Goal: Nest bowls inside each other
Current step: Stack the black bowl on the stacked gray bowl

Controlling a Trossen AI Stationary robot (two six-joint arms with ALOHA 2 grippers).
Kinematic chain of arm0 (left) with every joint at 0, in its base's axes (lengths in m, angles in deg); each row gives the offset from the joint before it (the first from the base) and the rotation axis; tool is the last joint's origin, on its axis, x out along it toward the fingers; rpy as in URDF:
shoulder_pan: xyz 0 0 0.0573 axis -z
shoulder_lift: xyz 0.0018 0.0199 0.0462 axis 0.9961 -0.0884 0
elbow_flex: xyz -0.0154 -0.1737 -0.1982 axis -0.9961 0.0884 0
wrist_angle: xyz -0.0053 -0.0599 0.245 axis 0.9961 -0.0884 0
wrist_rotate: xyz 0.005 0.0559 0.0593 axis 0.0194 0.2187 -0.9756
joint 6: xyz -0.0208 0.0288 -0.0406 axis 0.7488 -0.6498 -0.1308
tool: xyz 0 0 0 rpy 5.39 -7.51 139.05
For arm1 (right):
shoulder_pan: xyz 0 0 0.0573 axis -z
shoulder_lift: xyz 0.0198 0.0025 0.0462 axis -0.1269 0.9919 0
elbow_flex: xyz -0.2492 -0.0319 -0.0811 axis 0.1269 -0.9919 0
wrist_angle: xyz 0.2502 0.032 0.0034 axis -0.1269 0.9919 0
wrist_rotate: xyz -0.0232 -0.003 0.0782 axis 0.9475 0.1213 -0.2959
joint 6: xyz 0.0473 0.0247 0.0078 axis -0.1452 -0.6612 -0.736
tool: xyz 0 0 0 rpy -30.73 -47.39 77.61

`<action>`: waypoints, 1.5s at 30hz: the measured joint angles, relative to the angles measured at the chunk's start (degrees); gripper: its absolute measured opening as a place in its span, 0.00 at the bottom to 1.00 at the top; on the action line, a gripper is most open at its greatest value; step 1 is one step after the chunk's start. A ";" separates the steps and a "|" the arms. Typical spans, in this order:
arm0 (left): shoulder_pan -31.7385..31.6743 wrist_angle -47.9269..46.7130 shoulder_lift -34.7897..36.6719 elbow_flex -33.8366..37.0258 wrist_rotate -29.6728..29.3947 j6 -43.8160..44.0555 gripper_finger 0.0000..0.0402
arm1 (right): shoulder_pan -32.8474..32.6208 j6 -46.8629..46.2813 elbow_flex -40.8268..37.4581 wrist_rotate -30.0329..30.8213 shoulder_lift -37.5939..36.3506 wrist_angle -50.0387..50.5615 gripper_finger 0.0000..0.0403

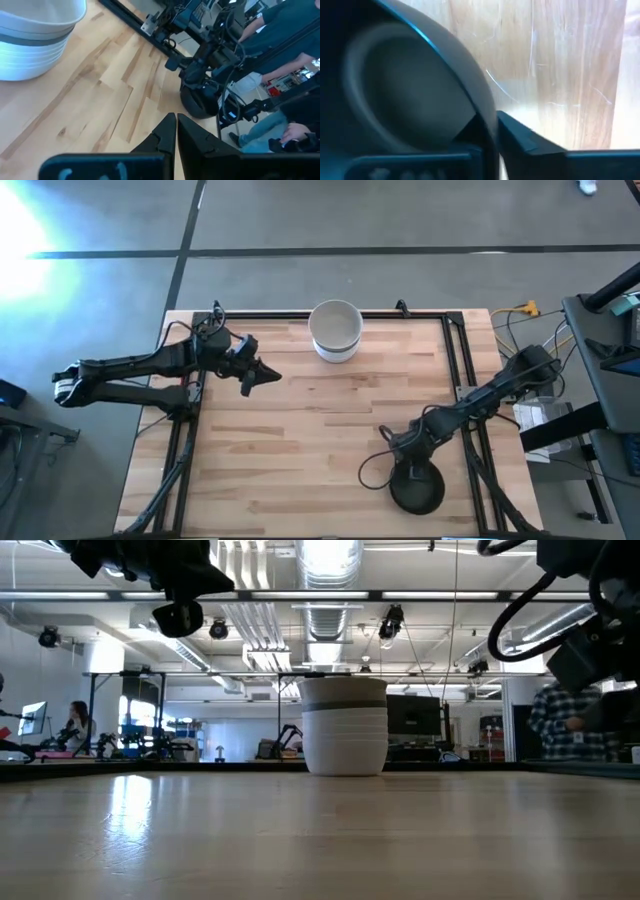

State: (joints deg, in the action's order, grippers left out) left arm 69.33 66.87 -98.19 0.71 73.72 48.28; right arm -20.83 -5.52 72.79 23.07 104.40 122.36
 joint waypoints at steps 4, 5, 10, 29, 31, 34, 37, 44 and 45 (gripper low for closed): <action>0.00 0.03 -0.07 0.00 -0.02 0.07 0.00 | 0.01 0.15 0.00 -0.02 -0.82 -0.08 0.03; 0.00 0.27 -0.07 0.00 -0.02 0.09 0.00 | 0.02 0.15 0.00 -0.01 -1.13 -0.09 0.03; -0.02 2.11 -0.07 0.00 -0.04 0.71 0.00 | 0.86 0.15 0.00 -0.20 -3.90 0.00 0.02; -0.02 2.65 0.17 0.00 -0.15 1.73 0.00 | 33.91 12.33 19.09 3.40 -19.33 -16.98 0.02; -0.02 2.70 0.12 0.00 -0.15 1.72 0.00 | 39.20 12.52 22.57 0.87 -17.32 -19.57 0.02; -0.02 2.80 0.06 0.00 -0.16 1.59 0.00 | 46.79 12.50 28.84 -1.91 -12.58 -19.69 0.02; -0.02 2.86 0.06 0.00 -0.85 1.55 0.00 | 52.42 12.22 36.29 -4.05 -6.08 -18.55 0.02; 0.01 5.13 0.06 0.00 -1.25 1.54 0.00 | 58.59 21.96 61.08 -3.38 13.04 4.08 0.02; 0.02 5.60 0.06 0.00 -1.25 1.53 0.00 | 59.46 23.03 64.96 -2.78 16.01 7.82 0.02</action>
State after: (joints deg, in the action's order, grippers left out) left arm 69.35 72.47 -98.13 0.71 72.48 49.82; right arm 38.63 17.51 137.75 20.29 120.41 130.18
